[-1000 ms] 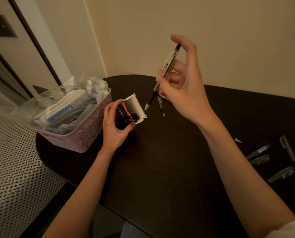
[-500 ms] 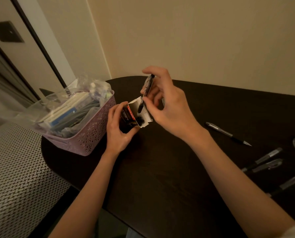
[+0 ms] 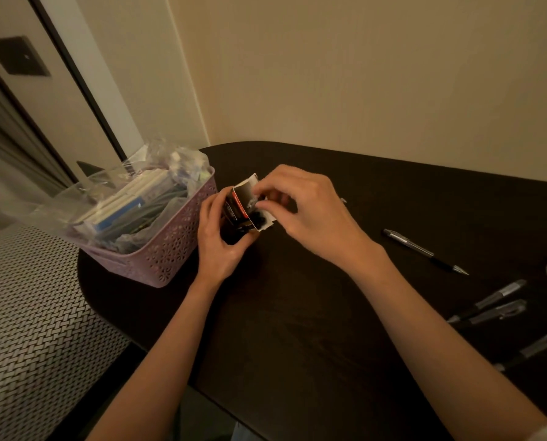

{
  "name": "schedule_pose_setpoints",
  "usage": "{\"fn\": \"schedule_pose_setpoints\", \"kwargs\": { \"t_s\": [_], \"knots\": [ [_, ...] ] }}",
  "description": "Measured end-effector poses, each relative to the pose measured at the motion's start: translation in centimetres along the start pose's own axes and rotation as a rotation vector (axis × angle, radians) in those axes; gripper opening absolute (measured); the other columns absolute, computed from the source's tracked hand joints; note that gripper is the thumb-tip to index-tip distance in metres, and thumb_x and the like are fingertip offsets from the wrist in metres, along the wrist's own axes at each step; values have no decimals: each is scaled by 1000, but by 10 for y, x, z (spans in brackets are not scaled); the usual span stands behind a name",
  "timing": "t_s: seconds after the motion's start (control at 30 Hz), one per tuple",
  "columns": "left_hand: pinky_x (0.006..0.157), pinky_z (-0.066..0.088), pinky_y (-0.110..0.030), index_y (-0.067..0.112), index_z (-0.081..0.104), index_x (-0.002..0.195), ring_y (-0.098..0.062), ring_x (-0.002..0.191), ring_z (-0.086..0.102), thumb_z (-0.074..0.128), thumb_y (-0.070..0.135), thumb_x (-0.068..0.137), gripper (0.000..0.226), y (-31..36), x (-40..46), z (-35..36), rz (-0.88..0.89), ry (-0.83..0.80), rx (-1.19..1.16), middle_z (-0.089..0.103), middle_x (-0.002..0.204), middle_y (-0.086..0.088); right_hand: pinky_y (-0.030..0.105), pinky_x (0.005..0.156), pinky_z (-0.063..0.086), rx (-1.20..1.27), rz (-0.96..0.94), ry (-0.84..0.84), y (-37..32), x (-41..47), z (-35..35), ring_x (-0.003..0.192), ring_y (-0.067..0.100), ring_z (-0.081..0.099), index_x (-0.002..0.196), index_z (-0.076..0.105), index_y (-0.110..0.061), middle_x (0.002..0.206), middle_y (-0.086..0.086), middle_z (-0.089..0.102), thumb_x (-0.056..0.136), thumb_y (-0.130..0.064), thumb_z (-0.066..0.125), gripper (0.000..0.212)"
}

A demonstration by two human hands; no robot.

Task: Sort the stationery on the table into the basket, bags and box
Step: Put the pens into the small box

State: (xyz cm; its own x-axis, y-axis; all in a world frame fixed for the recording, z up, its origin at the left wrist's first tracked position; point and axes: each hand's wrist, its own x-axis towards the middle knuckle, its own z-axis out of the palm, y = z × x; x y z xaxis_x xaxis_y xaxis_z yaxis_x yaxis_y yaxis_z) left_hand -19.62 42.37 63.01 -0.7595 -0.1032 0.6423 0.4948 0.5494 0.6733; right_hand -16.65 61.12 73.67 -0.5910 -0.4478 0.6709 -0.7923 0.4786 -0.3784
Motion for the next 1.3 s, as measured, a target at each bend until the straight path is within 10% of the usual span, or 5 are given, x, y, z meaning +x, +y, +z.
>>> {"fn": "schedule_pose_setpoints", "kwargs": {
  "t_s": [0.63, 0.9, 1.07, 1.3],
  "knots": [
    [104, 42, -28, 35, 38, 137, -8, 125, 43, 71, 40, 73, 72, 0, -2, 2, 46, -26, 19, 41, 134, 0, 27, 87, 44, -158, 77, -104, 17, -9, 25, 117, 12, 35, 93, 75, -17, 137, 5, 38, 84, -22, 70, 11],
    [107, 33, -17, 32, 38, 139, 7, 126, 37, 74, 41, 72, 77, -8, 1, 0, -49, 89, -12, 39, 132, 18, 17, 72, 47, 111, 220, 254, 30, -4, 14, 88, 3, 52, 100, 64, -13, 110, -2, 49, 91, -10, 57, 11],
    [105, 29, -10, 31, 37, 139, 12, 126, 34, 74, 40, 71, 78, -8, 1, 1, -73, 111, -33, 37, 133, 22, 20, 82, 49, -60, 540, -53, 59, -12, 33, 93, 2, 54, 113, 58, -19, 113, -4, 54, 90, -14, 60, 24],
    [106, 32, -14, 27, 38, 139, 6, 127, 37, 75, 36, 71, 78, -9, 2, 0, -43, 109, -47, 39, 132, 19, 27, 73, 47, -11, 532, -294, 96, 24, 98, 91, 11, 54, 104, 57, -17, 108, 0, 54, 86, -26, 68, 23]
  ]
}}
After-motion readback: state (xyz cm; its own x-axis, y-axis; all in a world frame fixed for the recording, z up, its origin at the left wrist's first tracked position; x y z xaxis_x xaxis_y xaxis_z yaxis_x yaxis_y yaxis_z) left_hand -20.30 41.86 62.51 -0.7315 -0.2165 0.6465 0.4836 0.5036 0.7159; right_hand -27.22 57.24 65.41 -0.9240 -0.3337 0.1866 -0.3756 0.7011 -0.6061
